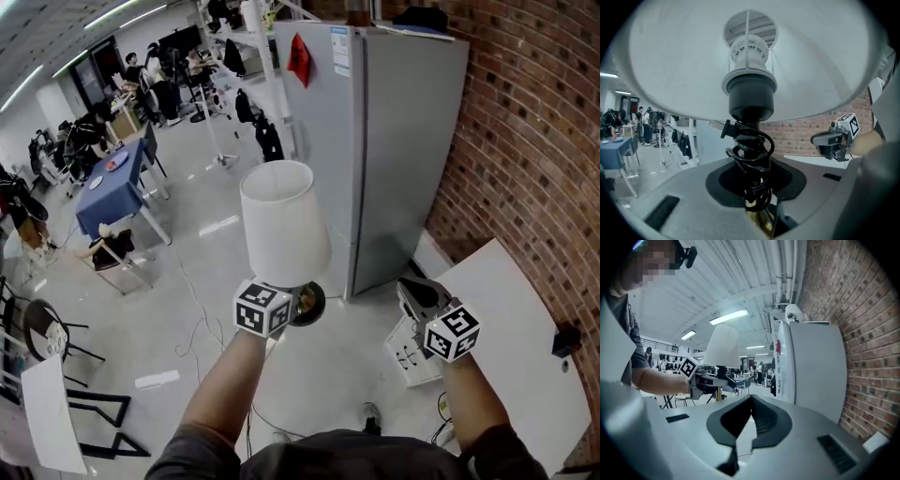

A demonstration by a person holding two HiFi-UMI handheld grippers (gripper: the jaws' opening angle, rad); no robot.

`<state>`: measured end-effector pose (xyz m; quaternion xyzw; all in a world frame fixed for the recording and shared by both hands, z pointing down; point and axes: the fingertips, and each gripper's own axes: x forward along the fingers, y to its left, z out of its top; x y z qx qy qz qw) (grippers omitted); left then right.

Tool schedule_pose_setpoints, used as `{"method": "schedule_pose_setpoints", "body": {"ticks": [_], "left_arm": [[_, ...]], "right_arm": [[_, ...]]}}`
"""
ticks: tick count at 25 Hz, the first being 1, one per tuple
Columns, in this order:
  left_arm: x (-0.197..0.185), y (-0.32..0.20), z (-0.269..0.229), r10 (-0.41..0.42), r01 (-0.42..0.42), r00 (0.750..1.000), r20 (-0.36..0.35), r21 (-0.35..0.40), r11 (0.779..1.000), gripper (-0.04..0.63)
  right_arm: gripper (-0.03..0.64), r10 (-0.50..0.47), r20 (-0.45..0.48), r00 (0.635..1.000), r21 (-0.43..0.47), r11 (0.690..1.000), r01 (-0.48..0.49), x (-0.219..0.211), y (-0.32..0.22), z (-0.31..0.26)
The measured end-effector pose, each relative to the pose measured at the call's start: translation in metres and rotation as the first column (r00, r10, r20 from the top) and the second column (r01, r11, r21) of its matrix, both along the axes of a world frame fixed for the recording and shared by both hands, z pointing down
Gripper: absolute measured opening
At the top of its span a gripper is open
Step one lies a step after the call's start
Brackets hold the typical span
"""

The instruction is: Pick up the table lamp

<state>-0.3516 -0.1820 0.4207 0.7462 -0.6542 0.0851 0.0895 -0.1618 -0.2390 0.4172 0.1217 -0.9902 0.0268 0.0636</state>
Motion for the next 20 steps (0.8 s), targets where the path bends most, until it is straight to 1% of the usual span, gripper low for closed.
{"method": "schedule_pose_setpoints", "body": {"ticks": [5,10,15,20], "left_arm": [[-0.059,0.059,-0.036,-0.102,0.102,0.995,0.016,0.002,0.995,0.112],[-0.105,0.126,-0.071,-0.198,0.199,0.980,0.026,-0.002,0.980,0.112],[-0.139,0.191,-0.096,-0.285,0.285,0.958,0.017,-0.001,0.958,0.112],[-0.160,0.252,-0.113,-0.359,0.359,0.933,0.013,-0.004,0.933,0.112]], "right_arm": [[-0.006,-0.096,0.001,0.995,0.020,0.995,0.096,-0.069,0.030,-0.030],[-0.006,-0.190,-0.007,0.982,0.041,0.981,0.190,-0.128,0.065,-0.058],[-0.006,-0.272,-0.010,0.962,0.059,0.960,0.272,-0.178,0.100,-0.080],[-0.006,-0.343,-0.012,0.939,0.060,0.937,0.343,-0.218,0.135,-0.095]]}}
